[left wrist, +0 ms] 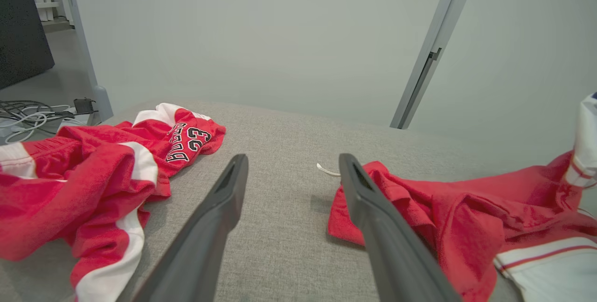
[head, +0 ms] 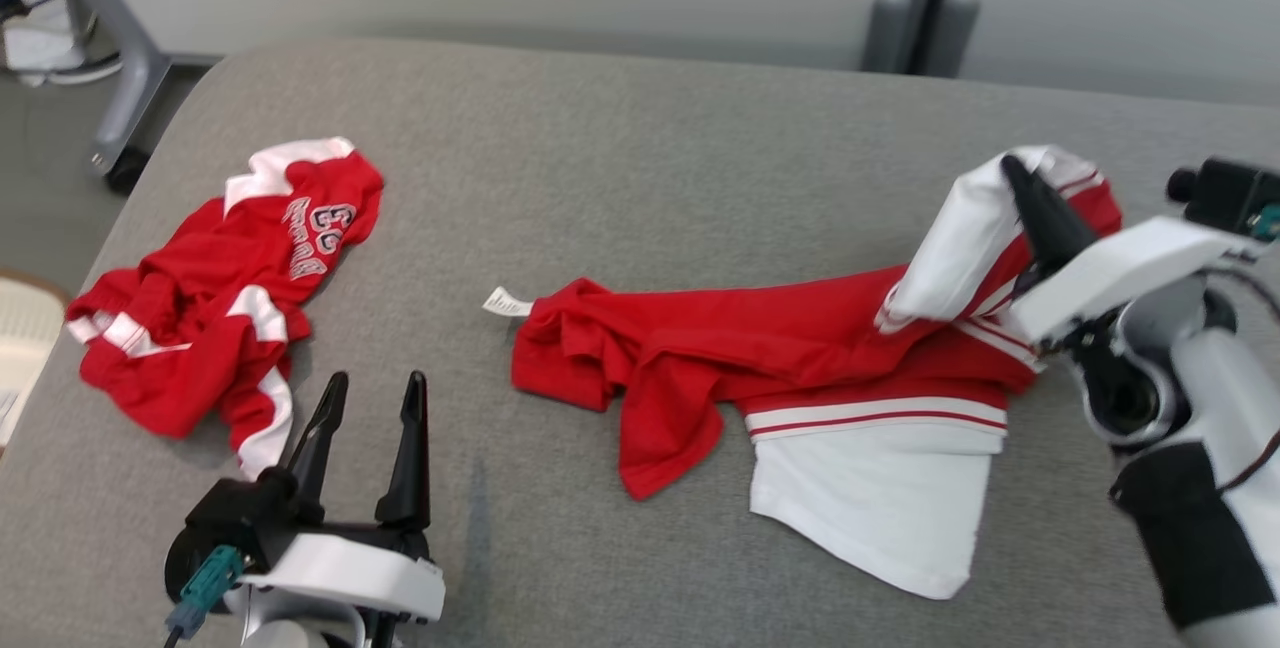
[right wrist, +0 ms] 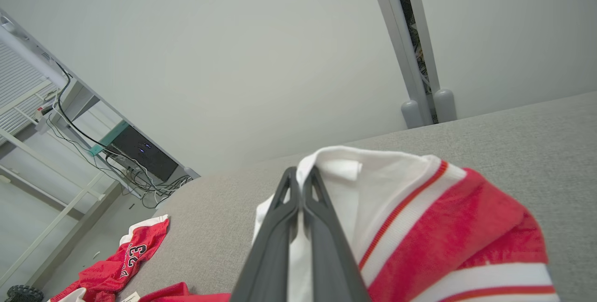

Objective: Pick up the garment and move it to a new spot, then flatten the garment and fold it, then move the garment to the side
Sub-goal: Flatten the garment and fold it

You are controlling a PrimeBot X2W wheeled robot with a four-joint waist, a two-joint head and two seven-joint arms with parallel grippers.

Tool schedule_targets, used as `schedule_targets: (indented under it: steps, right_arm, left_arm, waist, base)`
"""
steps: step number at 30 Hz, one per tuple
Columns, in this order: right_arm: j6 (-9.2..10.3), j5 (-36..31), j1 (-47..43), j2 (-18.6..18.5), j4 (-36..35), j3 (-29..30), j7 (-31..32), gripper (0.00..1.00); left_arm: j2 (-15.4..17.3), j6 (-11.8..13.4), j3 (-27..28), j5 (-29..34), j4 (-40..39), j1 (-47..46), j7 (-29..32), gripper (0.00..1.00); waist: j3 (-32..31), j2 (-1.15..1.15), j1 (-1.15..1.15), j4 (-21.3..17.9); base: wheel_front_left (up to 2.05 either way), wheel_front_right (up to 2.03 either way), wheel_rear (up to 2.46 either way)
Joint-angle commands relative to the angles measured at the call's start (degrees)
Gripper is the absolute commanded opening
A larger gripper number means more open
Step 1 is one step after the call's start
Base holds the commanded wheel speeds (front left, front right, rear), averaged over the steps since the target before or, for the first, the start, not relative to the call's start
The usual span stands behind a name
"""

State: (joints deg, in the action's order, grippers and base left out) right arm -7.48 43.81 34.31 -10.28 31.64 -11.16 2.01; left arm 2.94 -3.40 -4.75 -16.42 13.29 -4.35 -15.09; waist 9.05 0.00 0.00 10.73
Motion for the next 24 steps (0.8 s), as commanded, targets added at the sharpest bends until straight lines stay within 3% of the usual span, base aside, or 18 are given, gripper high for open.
schedule_targets:
  steps: [1, 10, 11, 12, 13, 14, 24]
  right_arm:
    - [-0.03, 1.0, 2.3, -0.8, 1.3, 0.3, 0.4, 0.0]
    - [-0.03, 8.1, 17.4, -2.6, 13.1, 1.2, -1.1, 0.0]
    - [-0.03, 8.6, 18.4, -2.5, 14.0, 0.7, -1.3, 0.11]
    - [-0.03, 9.0, 19.4, -2.3, 14.9, 0.1, -1.7, 0.37]
    - [-0.04, 9.4, 20.4, -2.3, 15.4, -0.5, -2.3, 0.94]
    - [-0.04, 9.7, 21.4, -2.5, 15.5, -1.4, -3.4, 1.0]
    - [-0.04, 14.7, 18.0, -3.2, 15.2, -9.3, -14.8, 1.0]
  left_arm:
    - [0.1, -0.2, -0.3, -0.4, 0.0, -1.6, -0.1, 1.0]
    - [0.0, 0.4, -4.1, -3.5, 0.2, -5.7, -0.1, 1.0]
    - [0.0, 0.6, -4.3, -3.7, 0.2, -6.0, -0.1, 1.0]
    - [0.0, 0.7, -4.5, -3.9, 0.2, -6.2, -0.1, 1.0]
    - [0.0, 0.9, -4.6, -3.9, 0.3, -6.3, -0.1, 1.0]
    - [0.0, 0.9, -4.8, -4.0, 0.3, -6.5, -0.1, 1.0]
    - [0.1, 0.5, -3.9, -2.2, 1.4, -5.9, -0.1, 1.0]
  waist:
    - [3.2, 0.0, 0.0, 3.1]
    - [8.6, 0.0, 0.0, 7.7]
    - [8.9, 0.0, 0.0, 7.9]
    - [9.1, 0.0, 0.0, 8.0]
    - [9.3, 0.0, 0.0, 8.0]
    - [9.5, 0.0, 0.0, 7.9]
    - [6.3, 0.0, 0.0, 4.4]
  base:
    - [0.0, 0.0, 0.0]
    - [0.0, 0.0, 0.0]
    - [0.0, 0.0, 0.0]
    - [0.0, 0.0, 0.0]
    - [0.0, 0.0, 0.0]
    - [0.0, 0.0, 0.0]
    - [0.0, 0.0, 0.0]
